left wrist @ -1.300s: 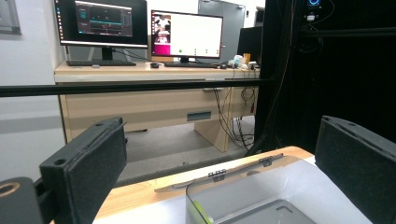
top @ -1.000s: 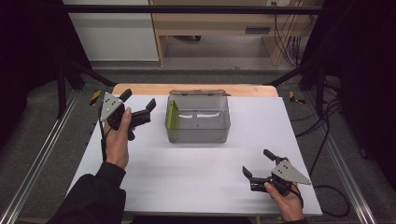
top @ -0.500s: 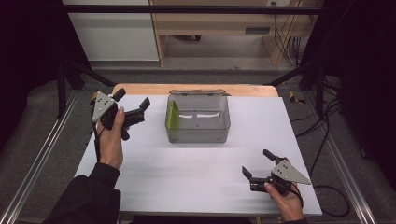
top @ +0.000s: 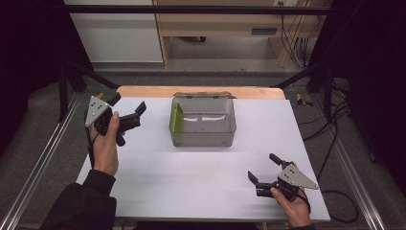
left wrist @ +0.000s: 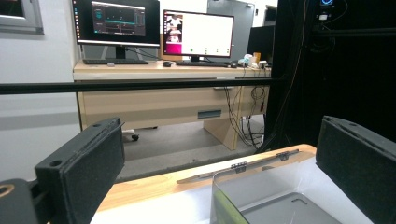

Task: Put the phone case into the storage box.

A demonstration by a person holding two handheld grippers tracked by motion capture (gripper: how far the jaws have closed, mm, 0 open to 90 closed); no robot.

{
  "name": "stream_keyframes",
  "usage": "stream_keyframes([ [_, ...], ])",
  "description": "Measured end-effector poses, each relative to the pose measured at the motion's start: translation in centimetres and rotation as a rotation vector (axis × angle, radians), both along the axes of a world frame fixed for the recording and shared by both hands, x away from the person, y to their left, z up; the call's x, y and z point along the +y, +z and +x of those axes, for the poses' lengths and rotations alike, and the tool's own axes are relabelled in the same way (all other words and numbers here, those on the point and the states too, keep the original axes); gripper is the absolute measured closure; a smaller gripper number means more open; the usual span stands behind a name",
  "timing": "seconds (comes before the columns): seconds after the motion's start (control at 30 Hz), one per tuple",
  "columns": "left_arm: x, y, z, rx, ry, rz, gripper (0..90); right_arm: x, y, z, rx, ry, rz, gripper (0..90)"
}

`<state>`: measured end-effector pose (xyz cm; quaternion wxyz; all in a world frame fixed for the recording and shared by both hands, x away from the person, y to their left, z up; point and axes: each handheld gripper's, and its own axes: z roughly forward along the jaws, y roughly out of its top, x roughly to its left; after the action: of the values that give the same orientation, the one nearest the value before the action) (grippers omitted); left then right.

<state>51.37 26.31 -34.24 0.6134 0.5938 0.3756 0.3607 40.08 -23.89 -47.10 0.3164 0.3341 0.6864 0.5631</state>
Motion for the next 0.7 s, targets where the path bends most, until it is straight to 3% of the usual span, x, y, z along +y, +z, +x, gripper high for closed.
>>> stream_keyframes([
  [0.27,0.8,-0.1,-0.4,0.012,-0.003,0.009,1.1,0.0,0.0,0.0,0.000,0.002,0.000,2.0],
  [0.5,1.4,0.1,-0.8,0.014,-0.002,-0.009,1.1,0.0,0.0,0.0,0.002,0.003,0.000,2.0],
  [0.7,2.1,0.4,-1.4,0.005,0.001,0.008,1.1,0.1,0.0,0.0,0.002,0.002,-0.003,2.0],
])
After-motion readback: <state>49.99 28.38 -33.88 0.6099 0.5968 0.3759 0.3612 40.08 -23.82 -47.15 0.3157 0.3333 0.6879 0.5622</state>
